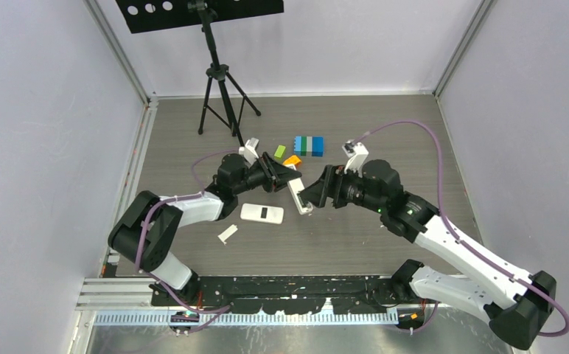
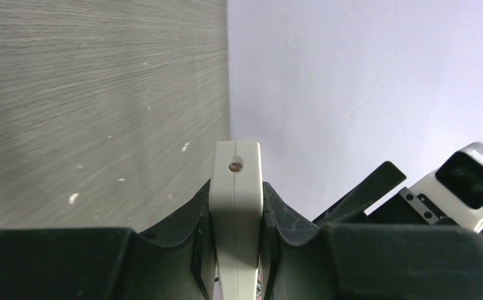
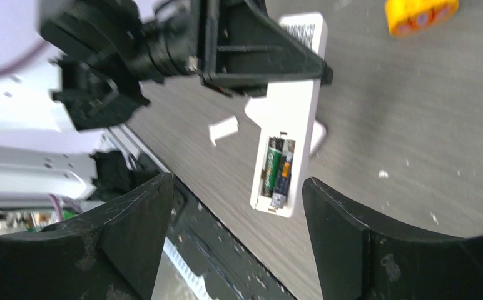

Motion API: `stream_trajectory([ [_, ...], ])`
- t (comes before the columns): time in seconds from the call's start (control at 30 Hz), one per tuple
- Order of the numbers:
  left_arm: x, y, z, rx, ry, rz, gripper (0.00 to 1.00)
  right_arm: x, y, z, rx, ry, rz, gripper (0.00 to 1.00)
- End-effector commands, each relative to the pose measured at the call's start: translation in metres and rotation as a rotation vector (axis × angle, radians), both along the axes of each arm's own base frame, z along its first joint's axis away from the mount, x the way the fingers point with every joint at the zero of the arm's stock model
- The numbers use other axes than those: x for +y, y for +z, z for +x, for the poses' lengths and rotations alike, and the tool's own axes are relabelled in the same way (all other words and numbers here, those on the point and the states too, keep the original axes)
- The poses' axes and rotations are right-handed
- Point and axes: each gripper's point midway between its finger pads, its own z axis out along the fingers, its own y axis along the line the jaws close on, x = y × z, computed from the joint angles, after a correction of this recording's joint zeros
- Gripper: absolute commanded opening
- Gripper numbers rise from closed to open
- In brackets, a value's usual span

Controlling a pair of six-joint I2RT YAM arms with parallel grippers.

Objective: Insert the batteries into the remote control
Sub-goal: Load the battery into the remote control.

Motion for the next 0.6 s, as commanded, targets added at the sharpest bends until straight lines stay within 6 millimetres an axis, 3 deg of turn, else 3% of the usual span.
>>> stream_trajectory([
  [0.0,-0.002,0.079,0.008,-0.009,0.043,-0.186,0.00,-0.007,0.058,0.023,-0.147,-0.148,0.169,0.80],
  [0.1,0.004,0.094,0.011,0.031,0.087,-0.228,0.00,-0.016,0.074,0.031,-0.164,-0.243,0.268,0.81],
  [0.2,0.018,0.108,0.019,0.062,0.154,-0.298,0.00,-0.023,0.073,0.040,-0.143,-0.334,0.322,0.81],
  [0.27,0.046,0.123,0.036,0.034,0.226,-0.367,0.00,-0.020,0.077,0.041,-0.130,-0.338,0.376,0.81],
  [0.33,0.061,0.139,0.040,-0.021,0.257,-0.385,0.00,-0.012,0.083,0.040,-0.121,-0.312,0.430,0.81],
  [0.57,0.063,0.142,0.034,-0.023,0.257,-0.327,0.00,0.014,0.090,0.037,-0.050,-0.216,0.578,0.82],
])
